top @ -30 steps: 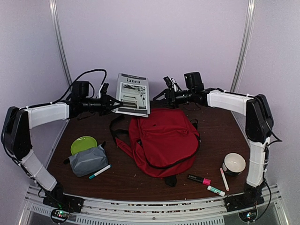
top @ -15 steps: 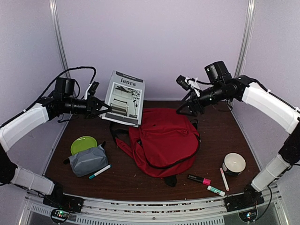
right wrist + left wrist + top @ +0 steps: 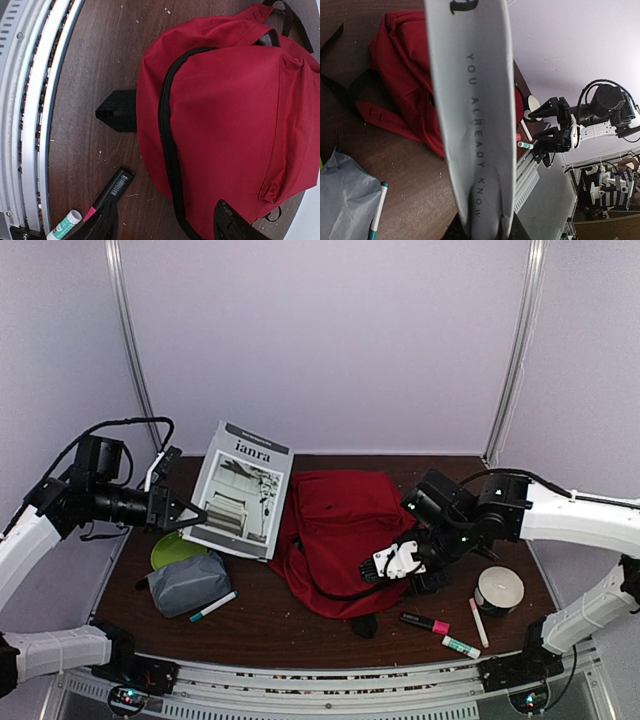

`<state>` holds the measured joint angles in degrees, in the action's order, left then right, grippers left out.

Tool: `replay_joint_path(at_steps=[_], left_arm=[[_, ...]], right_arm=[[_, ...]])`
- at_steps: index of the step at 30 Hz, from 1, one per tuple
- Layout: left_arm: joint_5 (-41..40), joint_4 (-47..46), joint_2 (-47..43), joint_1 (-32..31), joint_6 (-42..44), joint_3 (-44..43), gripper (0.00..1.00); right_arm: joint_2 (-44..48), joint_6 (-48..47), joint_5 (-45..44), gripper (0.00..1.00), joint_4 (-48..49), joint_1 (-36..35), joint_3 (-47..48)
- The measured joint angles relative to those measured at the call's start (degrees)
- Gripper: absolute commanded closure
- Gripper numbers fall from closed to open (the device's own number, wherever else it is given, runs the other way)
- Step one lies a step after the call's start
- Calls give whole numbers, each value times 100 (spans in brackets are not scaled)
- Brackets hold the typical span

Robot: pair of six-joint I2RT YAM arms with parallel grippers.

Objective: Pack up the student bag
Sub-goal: Open the largest pocket of the student bag.

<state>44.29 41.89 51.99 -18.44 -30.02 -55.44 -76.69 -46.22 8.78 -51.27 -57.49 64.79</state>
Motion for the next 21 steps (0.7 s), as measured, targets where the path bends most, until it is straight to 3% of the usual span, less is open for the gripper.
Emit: replay_joint_path(at_steps=[10,15,19,21], left_arm=[[-11,640,-461,0,348,238,79],[11,791,-452,0,452,299,80],[101,850,-455,0,584,369,83],[118,879,-481,0,619,476,83]], right_arm=[[-903,138,-866,51,682,-129,-42],[-1224,138,-1088,84,758,-129,166],[-1410,190,-1119,98,732,-87,472],[-1506,348,-1040,100,715,13,706]])
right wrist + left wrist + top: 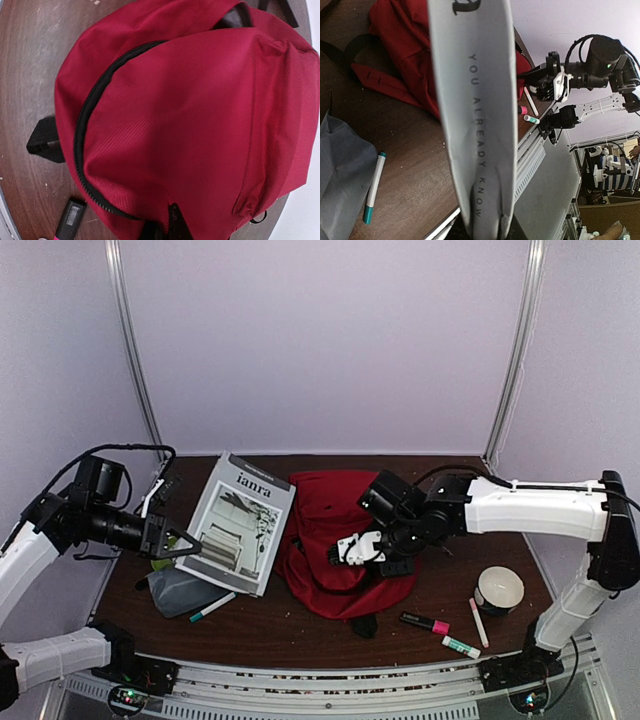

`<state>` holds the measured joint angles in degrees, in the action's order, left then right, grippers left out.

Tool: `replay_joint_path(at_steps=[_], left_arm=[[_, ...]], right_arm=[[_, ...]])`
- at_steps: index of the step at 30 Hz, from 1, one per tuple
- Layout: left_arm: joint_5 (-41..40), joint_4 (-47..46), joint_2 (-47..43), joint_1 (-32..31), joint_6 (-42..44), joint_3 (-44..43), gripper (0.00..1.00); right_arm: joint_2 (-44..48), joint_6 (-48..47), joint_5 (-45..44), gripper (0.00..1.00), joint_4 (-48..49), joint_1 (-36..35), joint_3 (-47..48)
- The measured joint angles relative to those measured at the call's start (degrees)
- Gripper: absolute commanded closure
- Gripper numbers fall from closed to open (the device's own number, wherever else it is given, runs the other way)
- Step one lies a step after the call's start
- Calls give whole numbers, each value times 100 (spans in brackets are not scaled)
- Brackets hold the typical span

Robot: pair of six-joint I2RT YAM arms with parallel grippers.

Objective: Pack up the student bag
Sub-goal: Open the largest pocket of the student bag.

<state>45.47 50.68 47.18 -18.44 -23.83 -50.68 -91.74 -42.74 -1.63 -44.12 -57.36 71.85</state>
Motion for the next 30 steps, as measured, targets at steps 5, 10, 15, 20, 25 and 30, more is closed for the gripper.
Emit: replay_joint_path(at_steps=[5,10,15,20,25,30], left_arm=[[254,-98,-297,-7,-74,693,84],[542,-162,-520,-280,-138,990,86],[706,-514,-726,-981,-446,1257,86],[715,-1117,-361,-1941,-796,1333,87],[664,-2096,988,-2852,-1104,1274,90],[579,-3189,2223,-3003,-1438,1071,90]], right_arm=[[-219,625,520,100,-140,566,1036],[-479,1331,1040,100,-157,1224,2201],[-756,1945,1499,100,-225,1565,2885],[-890,2363,1862,100,-385,1668,3200],[-883,2629,2214,100,-424,1700,3429],[-682,2658,2518,100,-367,1700,3112]])
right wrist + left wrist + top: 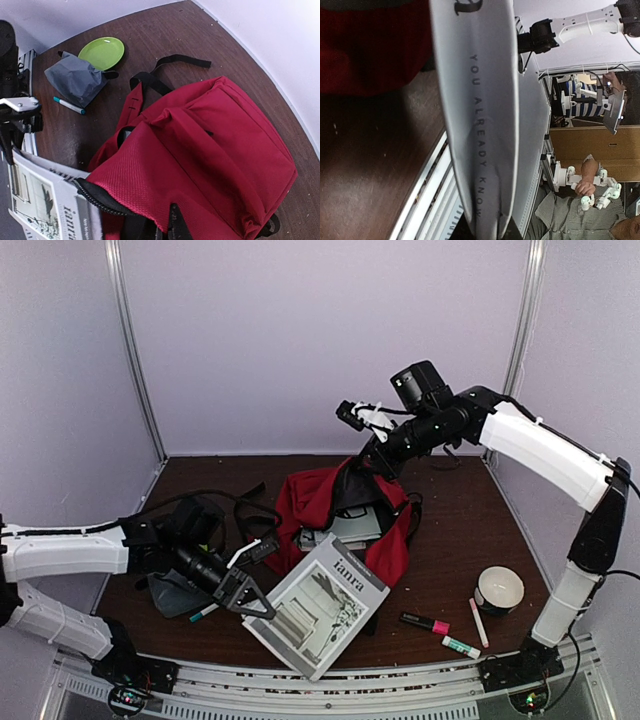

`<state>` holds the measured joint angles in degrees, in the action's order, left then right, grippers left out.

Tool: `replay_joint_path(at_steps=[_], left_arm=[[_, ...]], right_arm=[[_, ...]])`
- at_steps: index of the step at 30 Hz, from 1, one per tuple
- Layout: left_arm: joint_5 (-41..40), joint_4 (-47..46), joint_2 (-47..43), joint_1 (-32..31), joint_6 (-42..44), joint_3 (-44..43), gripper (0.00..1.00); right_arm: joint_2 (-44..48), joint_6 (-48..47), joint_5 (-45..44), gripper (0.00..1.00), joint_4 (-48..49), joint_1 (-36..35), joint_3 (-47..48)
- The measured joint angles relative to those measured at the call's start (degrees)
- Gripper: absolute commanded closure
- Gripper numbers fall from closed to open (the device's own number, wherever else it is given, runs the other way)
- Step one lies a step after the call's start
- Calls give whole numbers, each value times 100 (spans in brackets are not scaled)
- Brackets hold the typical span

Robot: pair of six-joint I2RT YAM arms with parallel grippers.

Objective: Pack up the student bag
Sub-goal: Open the largest pocket of the student bag, then place the book in the largest pocket of the bag.

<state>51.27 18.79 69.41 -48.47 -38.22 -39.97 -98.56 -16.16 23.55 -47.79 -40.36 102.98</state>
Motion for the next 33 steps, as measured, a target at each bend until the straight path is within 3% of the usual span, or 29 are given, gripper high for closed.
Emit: replay_joint_path(at_steps=[9,20,29,33], left_arm=[[166,-2516,1093,98,-1215,-35,90],[256,-6496,2894,671,-3860,398,93],[238,-9127,3563,1158,-5504,1027,93],[236,-9650,3464,1215,-5788,1375,94]], right_arm=[[1187,-254,177,100,140,0,-1296],[1606,-409,245,100,289,0,-1862],[1703,-533,166,100,348,-2,-1980],[1746,-599,63,100,356,-7,-1980]])
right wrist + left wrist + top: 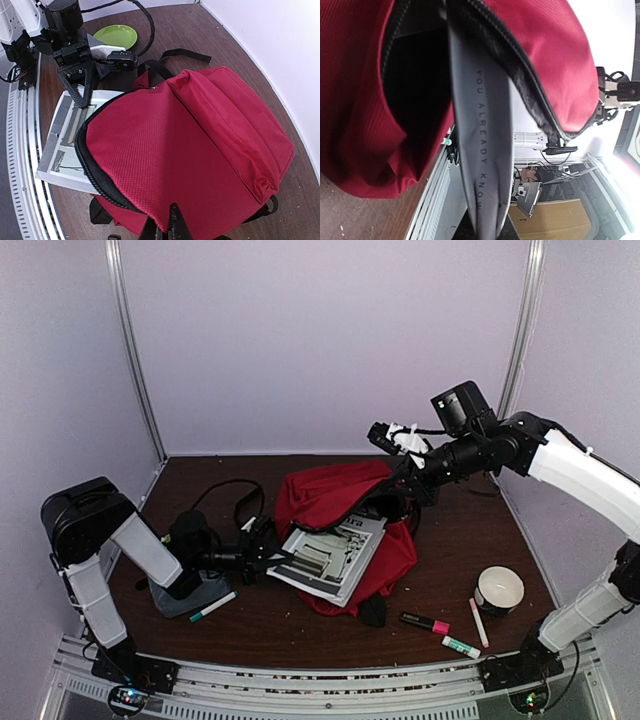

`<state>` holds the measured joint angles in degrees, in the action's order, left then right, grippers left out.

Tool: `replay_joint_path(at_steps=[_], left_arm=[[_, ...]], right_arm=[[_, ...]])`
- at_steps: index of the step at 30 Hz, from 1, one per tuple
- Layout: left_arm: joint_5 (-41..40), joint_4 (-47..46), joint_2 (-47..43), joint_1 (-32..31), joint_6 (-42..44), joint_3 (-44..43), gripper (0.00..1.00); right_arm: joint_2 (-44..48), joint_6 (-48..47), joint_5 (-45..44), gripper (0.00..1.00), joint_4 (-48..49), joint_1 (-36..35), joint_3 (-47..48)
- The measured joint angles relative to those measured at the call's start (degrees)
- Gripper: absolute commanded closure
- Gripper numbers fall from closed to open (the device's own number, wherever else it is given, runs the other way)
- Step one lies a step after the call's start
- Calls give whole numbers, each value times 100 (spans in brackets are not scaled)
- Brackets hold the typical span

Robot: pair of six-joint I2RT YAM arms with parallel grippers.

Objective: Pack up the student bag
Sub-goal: Place the book in the largest pocket of the bag.

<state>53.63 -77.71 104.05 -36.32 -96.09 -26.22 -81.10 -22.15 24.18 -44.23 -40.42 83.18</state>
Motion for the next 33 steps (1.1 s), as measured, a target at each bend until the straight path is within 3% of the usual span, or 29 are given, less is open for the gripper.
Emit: replay_joint_path(at_steps=[5,8,13,16,19,33], left_arm=[[-247,-125,-221,0,-76,98,96],[-710,157,-544,-48,-7,120,91],[-1617,2481,-1742,-319,863,-269,88],[-1895,3611,-1875,-341,1316,-885,89],[-2037,4199,-1659,-341,1528,-1322,90],[-2321,4398,428,-326,1707,-3112,90]], right_arm=[[11,-20,-26,100,0,-11,4],[11,-17,-24,100,17,-48,4],[26,-20,-28,100,26,-262,4],[33,-20,-22,100,35,-398,17],[33,-17,-20,100,37,-474,59],[101,-232,-2,100,-17,-487,94]])
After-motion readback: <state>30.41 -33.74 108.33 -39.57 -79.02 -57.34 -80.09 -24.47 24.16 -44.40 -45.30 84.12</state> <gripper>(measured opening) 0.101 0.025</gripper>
